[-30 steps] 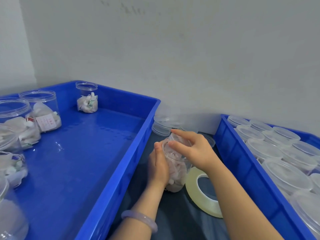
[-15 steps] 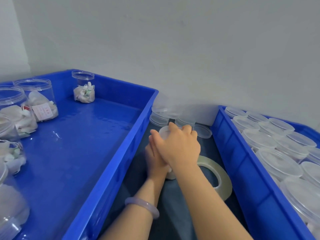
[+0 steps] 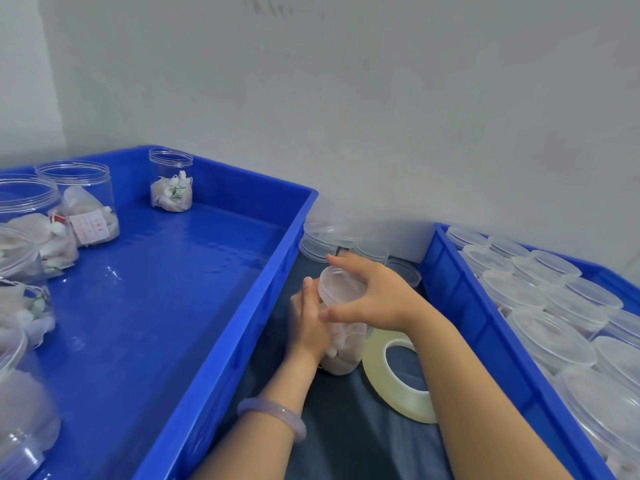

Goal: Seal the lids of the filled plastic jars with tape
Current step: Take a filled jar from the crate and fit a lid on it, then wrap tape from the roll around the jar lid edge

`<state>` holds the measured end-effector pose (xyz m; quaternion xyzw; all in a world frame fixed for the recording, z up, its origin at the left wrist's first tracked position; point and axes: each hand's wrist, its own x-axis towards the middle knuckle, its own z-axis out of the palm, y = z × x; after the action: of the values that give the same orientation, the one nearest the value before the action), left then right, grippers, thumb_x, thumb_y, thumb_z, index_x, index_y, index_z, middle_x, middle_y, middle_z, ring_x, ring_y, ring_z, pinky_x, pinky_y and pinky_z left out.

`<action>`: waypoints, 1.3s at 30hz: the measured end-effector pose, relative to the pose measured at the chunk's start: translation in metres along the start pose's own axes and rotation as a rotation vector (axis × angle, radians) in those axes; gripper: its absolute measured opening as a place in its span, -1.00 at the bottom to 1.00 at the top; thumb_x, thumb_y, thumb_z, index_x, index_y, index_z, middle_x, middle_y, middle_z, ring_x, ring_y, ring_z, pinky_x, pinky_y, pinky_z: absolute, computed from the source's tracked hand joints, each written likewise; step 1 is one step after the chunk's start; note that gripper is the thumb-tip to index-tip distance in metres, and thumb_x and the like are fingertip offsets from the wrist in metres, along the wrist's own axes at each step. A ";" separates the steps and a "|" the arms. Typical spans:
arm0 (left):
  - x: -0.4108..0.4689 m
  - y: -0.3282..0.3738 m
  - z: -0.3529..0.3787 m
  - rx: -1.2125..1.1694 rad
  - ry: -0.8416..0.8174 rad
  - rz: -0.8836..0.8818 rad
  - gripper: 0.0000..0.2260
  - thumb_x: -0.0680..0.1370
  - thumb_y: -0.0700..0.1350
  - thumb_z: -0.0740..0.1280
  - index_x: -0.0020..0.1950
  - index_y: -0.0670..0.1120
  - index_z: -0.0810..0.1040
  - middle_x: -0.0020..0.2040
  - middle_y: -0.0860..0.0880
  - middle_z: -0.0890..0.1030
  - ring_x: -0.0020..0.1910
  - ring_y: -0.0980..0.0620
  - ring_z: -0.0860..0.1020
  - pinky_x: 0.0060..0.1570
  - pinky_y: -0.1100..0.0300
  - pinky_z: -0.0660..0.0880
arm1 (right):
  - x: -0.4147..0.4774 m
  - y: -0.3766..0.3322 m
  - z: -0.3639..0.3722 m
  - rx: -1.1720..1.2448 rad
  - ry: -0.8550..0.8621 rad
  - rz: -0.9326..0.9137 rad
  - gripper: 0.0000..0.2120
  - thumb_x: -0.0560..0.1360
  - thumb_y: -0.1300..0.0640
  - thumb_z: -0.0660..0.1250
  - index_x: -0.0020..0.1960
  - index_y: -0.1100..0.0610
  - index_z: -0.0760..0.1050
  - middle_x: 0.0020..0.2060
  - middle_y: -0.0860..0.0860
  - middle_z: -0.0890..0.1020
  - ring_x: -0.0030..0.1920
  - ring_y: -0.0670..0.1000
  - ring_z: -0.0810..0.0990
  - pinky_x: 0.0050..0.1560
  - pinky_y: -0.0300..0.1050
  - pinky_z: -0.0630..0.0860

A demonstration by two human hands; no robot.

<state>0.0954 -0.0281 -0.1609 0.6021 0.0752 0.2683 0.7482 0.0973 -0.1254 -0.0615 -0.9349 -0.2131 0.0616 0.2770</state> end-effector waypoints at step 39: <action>-0.057 0.003 -0.010 0.460 -0.571 0.200 -0.55 0.46 -0.28 0.40 0.35 -0.14 0.47 0.28 -0.03 0.50 0.22 0.17 0.48 0.21 0.25 0.47 | -0.087 0.086 0.056 -0.006 0.307 0.130 -0.53 0.49 -0.12 0.33 0.33 0.07 0.46 0.24 -0.10 0.55 0.31 -0.06 0.42 0.36 -0.10 0.29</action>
<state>0.0424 -0.0474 -0.1725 0.8092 -0.1372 0.1375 0.5546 0.0369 -0.2007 -0.1551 -0.9459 -0.1075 -0.0650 0.2990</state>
